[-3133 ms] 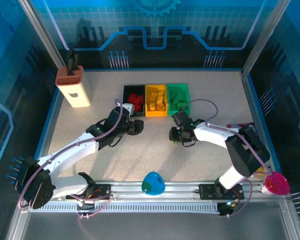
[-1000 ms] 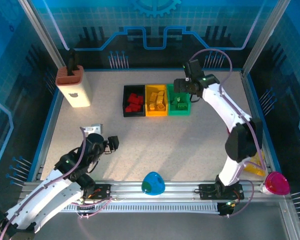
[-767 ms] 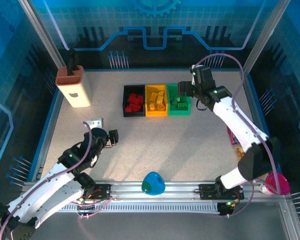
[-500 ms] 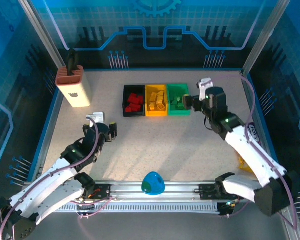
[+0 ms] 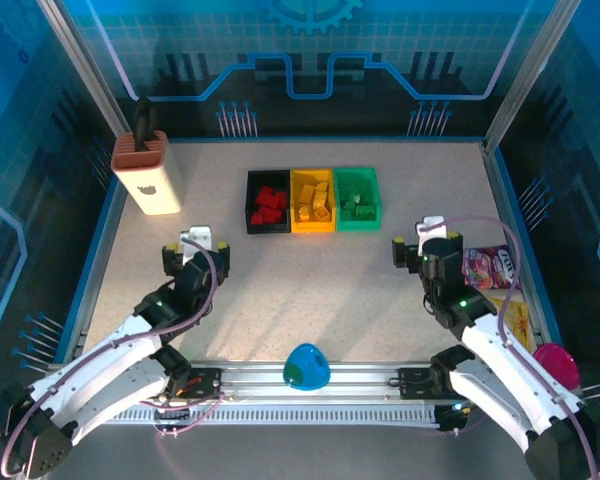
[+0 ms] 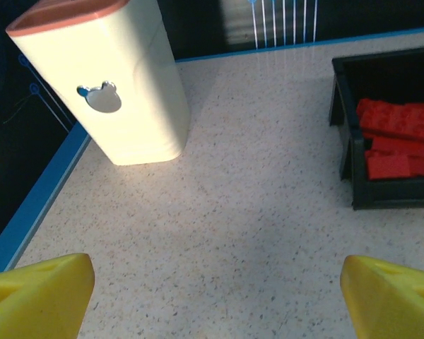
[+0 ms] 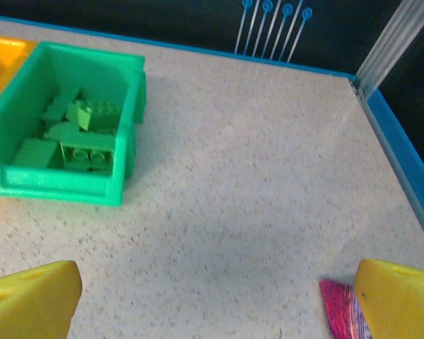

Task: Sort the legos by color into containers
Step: Reset both arms

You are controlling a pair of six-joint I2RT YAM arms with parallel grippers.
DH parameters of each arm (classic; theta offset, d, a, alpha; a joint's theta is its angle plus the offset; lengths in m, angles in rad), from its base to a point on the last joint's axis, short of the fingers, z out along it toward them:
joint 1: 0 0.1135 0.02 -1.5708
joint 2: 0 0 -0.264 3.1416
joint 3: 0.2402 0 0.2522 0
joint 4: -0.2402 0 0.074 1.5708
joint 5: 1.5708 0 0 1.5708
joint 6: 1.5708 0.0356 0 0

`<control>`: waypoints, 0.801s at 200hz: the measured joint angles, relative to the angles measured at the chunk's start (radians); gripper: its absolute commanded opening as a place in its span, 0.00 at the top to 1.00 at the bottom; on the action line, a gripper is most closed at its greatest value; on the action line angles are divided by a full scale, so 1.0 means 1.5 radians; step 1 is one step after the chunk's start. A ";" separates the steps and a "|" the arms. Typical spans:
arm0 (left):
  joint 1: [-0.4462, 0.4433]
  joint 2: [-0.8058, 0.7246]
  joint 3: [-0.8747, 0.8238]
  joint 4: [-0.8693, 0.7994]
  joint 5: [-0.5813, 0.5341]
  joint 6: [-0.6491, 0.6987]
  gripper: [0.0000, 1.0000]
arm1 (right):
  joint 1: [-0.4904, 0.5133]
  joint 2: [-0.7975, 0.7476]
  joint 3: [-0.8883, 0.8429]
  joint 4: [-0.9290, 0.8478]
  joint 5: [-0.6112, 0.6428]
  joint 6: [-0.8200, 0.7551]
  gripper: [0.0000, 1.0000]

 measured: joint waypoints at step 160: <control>-0.066 -0.100 -0.165 0.087 -0.106 0.015 0.01 | 0.002 -0.266 -0.176 -0.073 0.026 0.022 0.00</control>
